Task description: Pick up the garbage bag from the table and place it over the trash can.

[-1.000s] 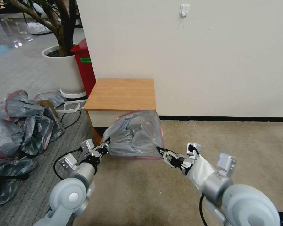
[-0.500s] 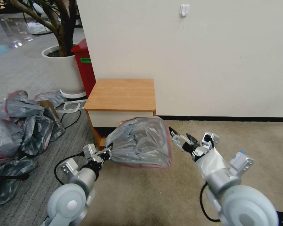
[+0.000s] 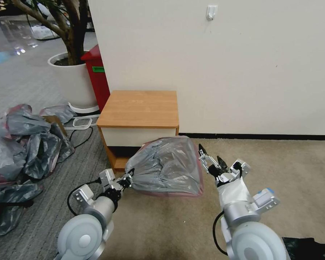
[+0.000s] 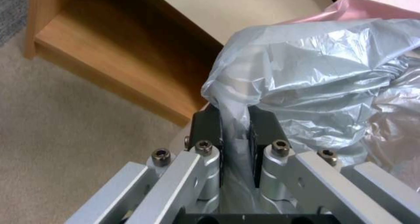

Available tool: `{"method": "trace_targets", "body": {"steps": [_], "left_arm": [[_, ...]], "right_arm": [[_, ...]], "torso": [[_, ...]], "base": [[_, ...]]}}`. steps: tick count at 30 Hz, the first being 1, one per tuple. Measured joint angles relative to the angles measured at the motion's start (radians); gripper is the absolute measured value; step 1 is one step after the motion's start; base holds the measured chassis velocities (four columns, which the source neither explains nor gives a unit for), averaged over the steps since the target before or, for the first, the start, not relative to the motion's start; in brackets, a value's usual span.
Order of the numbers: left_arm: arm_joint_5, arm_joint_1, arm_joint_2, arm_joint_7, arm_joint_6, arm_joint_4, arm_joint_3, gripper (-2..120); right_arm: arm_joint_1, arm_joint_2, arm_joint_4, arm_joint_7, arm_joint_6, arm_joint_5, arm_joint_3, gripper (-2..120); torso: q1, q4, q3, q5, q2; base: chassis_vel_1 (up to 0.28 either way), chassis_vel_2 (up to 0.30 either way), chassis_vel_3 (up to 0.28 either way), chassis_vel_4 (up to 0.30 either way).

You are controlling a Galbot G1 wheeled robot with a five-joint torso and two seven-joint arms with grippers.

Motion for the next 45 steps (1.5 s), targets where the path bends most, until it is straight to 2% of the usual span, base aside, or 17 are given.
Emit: {"method": "trace_targets", "body": {"steps": [13,15,19,22,23,27,30,32,33,36,37,40,45], "left_arm": [[-0.026,-0.006,0.000,-0.016,0.005,0.000,0.000,8],[-0.032,-0.007,0.000,-0.016,0.007,0.000,0.000,8],[-0.041,-0.009,0.000,-0.016,0.013,0.000,-0.001,8],[-0.053,-0.019,0.000,-0.018,0.016,0.004,-0.001,8],[-0.053,-0.019,0.000,-0.018,0.016,0.004,-0.001,8],[-0.068,-0.028,0.001,-0.019,0.023,0.007,0.002,8],[-0.071,-0.030,0.001,-0.019,0.027,0.008,0.002,8],[-0.073,-0.030,0.000,-0.019,0.030,0.009,0.003,8],[-0.073,-0.030,0.000,-0.019,0.030,0.009,0.003,8],[-0.074,-0.030,-0.001,-0.018,0.032,0.010,0.004,8],[-0.074,-0.030,-0.001,-0.018,0.032,0.010,0.004,8],[-0.075,-0.026,0.000,-0.015,0.038,0.010,0.004,8],[-0.075,-0.018,0.000,-0.003,0.050,0.009,0.005,8]], "right_arm": [[-0.003,0.063,-0.050,-0.045,0.023,-0.081,-0.051,91],[0.001,0.072,-0.060,-0.047,0.030,-0.085,-0.052,82],[0.003,0.074,-0.064,-0.048,0.033,-0.085,-0.052,77],[0.006,0.079,-0.070,-0.049,0.037,-0.085,-0.050,63],[0.006,0.079,-0.070,-0.049,0.037,-0.085,-0.050,63],[0.010,0.084,-0.076,-0.050,0.042,-0.085,-0.048,43],[0.012,0.084,-0.077,-0.050,0.043,-0.085,-0.046,37],[0.015,0.085,-0.079,-0.050,0.044,-0.084,-0.042,25],[0.015,0.085,-0.079,-0.050,0.044,-0.084,-0.042,25],[0.020,0.085,-0.083,-0.050,0.046,-0.083,-0.036,10],[0.020,0.085,-0.083,-0.050,0.046,-0.083,-0.036,10],[0.032,0.080,-0.084,-0.048,0.046,-0.079,-0.026,0],[0.060,0.057,-0.087,-0.041,0.031,-0.051,-0.014,0]], "torso": [[0.000,0.0000,0.000,0.0000,0.000],[0.000,0.0001,0.000,0.0000,0.000],[0.000,0.0001,0.000,0.0000,0.000],[0.000,0.0001,0.000,0.0000,0.000],[0.000,0.0001,0.000,0.0000,0.000],[0.000,0.0000,0.000,0.0001,0.000],[0.000,0.0000,0.000,0.0000,0.000],[0.000,0.0000,0.000,0.0001,0.000],[0.000,0.0000,0.000,0.0001,0.000],[0.000,0.0000,0.000,0.0001,0.000],[0.000,0.0000,0.000,0.0001,0.000],[0.000,0.0000,0.000,0.0001,0.000],[0.000,0.0000,0.000,0.0001,0.000]], "base": [[0.000,0.000,0.000,0.000],[0.000,0.000,0.000,0.000],[0.000,0.000,0.000,0.000],[0.000,0.000,0.000,0.000],[0.000,0.000,0.000,0.000],[0.000,0.000,0.000,0.000],[0.000,0.000,0.000,0.000],[0.000,0.000,0.000,0.000],[0.000,0.000,0.000,0.000],[0.000,0.000,0.000,0.000],[0.000,0.000,0.000,0.000],[0.000,0.000,0.000,0.000],[0.000,0.000,0.000,0.000]]}}
